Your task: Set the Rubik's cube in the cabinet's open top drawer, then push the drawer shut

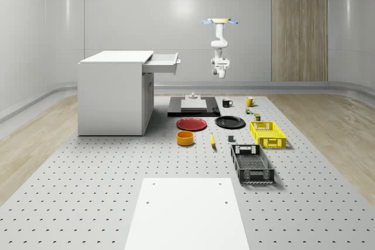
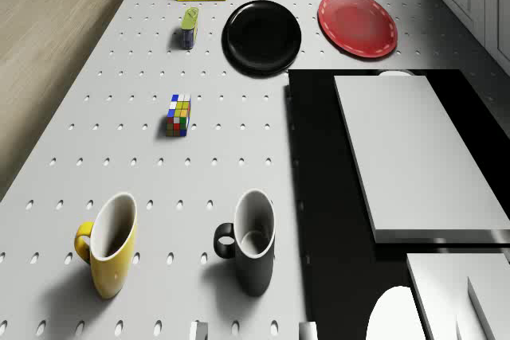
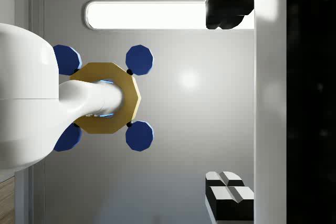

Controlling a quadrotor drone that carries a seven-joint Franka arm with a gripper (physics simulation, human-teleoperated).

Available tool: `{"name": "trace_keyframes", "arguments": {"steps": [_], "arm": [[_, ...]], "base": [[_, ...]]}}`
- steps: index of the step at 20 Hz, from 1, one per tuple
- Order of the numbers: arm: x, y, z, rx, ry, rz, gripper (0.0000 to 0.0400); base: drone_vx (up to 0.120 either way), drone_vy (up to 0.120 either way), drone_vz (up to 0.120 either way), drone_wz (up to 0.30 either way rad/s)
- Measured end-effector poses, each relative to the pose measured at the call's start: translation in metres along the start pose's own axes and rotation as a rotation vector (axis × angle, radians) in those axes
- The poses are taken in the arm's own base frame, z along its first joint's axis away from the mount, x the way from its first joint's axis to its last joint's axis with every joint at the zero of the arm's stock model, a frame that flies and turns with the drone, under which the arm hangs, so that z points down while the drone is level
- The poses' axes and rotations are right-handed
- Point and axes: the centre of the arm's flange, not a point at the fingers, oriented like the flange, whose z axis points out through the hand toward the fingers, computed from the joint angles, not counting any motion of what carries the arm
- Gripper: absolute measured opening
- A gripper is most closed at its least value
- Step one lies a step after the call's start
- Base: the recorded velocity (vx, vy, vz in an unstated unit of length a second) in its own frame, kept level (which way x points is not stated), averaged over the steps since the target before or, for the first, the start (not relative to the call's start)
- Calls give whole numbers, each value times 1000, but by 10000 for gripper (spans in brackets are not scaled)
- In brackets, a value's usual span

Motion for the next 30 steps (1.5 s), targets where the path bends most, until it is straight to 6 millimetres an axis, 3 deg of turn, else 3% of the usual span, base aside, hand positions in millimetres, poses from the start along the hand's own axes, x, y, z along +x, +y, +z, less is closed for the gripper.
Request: {"name": "trace_keyframes", "arguments": {"steps": [4,13,27,30], "arm": [[-2,3,-30,2,2,0,400],[-1,1,-78,7,7,0,400],[0,0,-93,15,15,0,400],[-1,0,-93,16,17,0,400]], "base": [[0,0,0,0],[0,120,0,0],[0,120,0,0],[120,120,0,0]]}}
